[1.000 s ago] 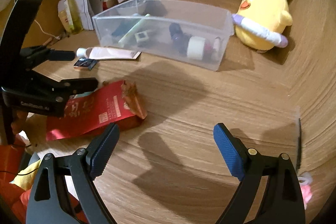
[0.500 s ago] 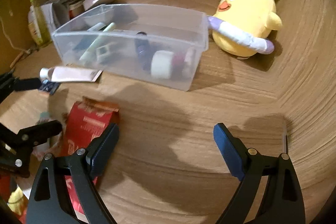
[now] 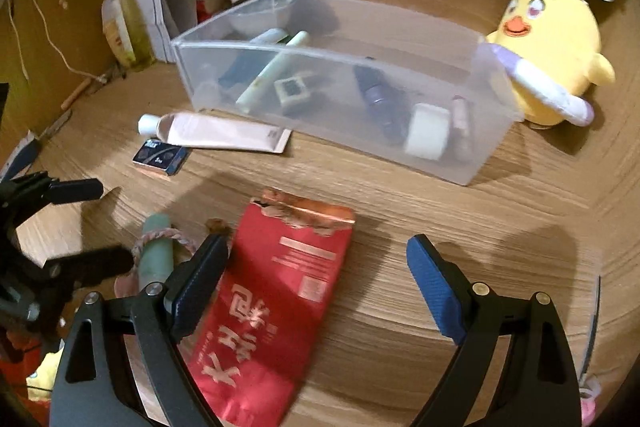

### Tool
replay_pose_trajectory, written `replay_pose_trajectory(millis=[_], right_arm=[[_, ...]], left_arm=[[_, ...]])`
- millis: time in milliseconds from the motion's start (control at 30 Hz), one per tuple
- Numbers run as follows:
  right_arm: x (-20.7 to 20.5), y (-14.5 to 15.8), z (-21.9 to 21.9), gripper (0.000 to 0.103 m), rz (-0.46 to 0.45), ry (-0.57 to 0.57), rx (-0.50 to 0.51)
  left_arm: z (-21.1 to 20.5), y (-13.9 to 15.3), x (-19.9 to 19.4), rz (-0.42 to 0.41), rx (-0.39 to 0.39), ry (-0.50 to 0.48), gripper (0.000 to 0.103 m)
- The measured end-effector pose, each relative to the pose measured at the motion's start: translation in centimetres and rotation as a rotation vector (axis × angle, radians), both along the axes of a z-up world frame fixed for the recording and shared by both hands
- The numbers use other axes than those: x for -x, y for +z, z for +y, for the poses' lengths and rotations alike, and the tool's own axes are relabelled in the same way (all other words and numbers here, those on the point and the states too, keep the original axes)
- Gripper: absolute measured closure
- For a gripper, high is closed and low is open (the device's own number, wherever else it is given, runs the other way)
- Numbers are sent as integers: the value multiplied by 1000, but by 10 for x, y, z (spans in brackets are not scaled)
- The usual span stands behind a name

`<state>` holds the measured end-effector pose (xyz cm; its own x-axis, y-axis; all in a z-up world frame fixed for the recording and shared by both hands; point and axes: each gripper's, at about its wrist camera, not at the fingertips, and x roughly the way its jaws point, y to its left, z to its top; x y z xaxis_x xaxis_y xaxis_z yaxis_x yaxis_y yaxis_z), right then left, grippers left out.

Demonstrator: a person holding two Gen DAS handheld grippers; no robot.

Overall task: Organize objects
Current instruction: 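Withdraw both tools from the bin toward the red packet and bracelet, then grasp the red snack packet with the right tool while the left tool grasps the braided bracelet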

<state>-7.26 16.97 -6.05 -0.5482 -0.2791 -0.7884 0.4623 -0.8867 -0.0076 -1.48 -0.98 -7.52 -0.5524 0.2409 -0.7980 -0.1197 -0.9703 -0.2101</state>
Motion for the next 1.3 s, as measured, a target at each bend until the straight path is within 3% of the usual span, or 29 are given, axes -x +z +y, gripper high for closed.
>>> replay_pose_trajectory(millis=[167, 400, 567, 633, 833, 1300], right_arm=[[3, -4, -5, 17, -2, -8, -14], [8, -6, 4, 52, -30, -11, 26], [5, -6, 10, 52, -10, -7, 21], [2, -4, 12, 52, 7, -7, 26], [-3, 3, 23, 52, 42, -16, 38], [-8, 26, 53, 52, 106, -70, 95]], left_arm=[[13, 1, -3, 21, 28, -42, 29], [15, 3, -3, 16, -56, -92, 62], [16, 3, -1, -1, -118, -114, 74], [19, 3, -1, 0, -124, -127, 85], [33, 9, -1, 27, -51, -140, 97], [26, 53, -6, 157, -8, -73, 98]])
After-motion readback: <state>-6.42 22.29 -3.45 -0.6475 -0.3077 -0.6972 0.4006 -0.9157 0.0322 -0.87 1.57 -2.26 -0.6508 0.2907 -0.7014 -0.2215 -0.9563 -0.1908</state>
